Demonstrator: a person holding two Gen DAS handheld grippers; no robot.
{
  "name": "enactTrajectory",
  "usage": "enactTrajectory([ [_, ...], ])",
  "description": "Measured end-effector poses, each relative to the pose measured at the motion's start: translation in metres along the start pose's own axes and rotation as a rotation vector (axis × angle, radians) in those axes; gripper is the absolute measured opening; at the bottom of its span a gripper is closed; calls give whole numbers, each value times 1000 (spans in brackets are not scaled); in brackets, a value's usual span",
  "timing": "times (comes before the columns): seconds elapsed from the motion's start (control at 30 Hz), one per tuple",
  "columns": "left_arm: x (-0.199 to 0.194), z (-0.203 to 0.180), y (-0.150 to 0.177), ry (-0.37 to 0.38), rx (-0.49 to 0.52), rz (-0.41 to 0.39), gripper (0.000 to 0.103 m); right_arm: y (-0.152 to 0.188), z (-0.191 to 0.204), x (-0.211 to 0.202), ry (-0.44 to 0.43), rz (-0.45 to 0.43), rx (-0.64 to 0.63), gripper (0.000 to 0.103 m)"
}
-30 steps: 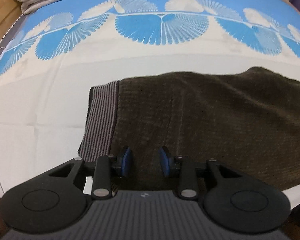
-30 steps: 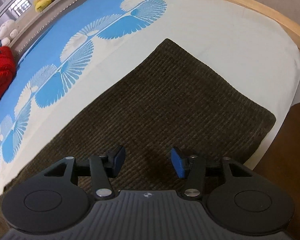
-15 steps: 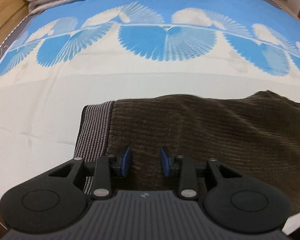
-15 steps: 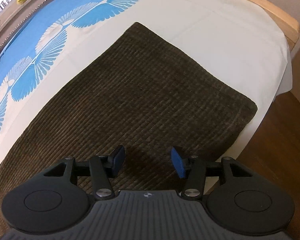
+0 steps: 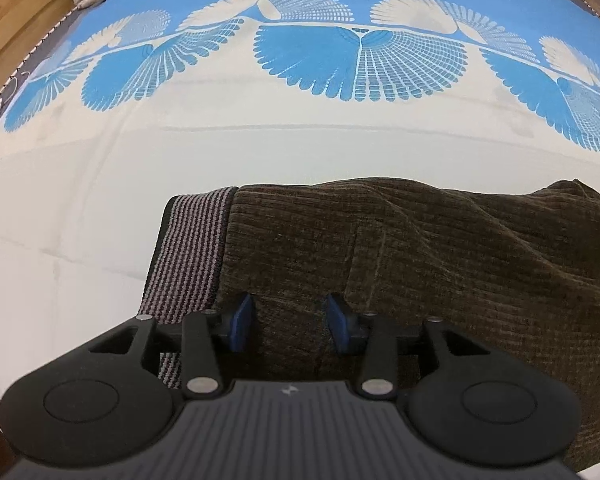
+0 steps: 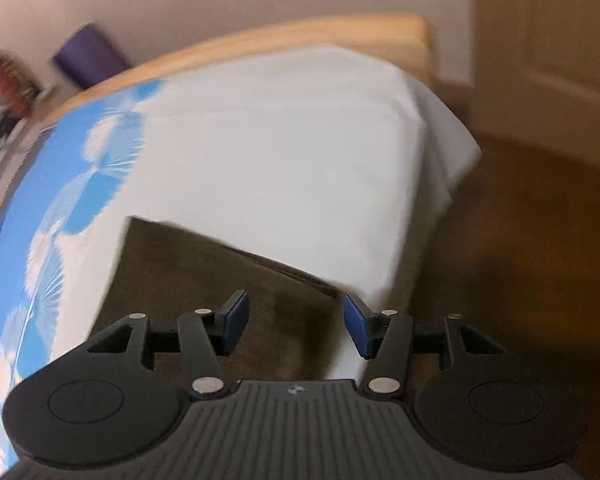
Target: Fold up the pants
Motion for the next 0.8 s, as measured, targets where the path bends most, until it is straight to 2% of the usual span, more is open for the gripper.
enactTrajectory([
  [0.07,0,-1,0,-6,6,-1,46,2,-9,6,-26,23,50,55],
  [0.2,1,-2,1,-12,12,-4,46,4,-10,17,-50,36,68,55],
  [0.33,1,-4,2,-13,22,-7,48,2,0,30,-39,48,15,54],
  [0.4,1,-4,2,-14,27,-9,48,3,7,33,-38,51,-13,45],
  [0.47,1,-5,3,-15,30,-10,48,2,14,32,-26,41,-47,30],
  [0.53,1,-5,3,-13,31,-10,48,0,16,28,-32,24,-37,22],
  [0.6,1,-4,3,-8,31,-9,48,-3,18,16,-59,-4,0,21],
  [0.67,1,-2,2,0,26,-6,48,-7,32,-6,-81,-62,-22,20],
  [0.73,1,-1,2,8,20,-3,48,-7,64,-36,-109,-139,-129,19],
  [0.8,0,0,1,13,17,-2,48,5,111,-76,-169,-240,-289,19],
])
Point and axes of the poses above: each gripper's, at about its wrist camera, not at the fingertips, and x roughly the way its jaws point, z to its left, y to its underside, the point moved 6 cm from there along x, roughly the way its jaws point, and after that the axes turned 10 degrees about -x, right-handed, at the moved point
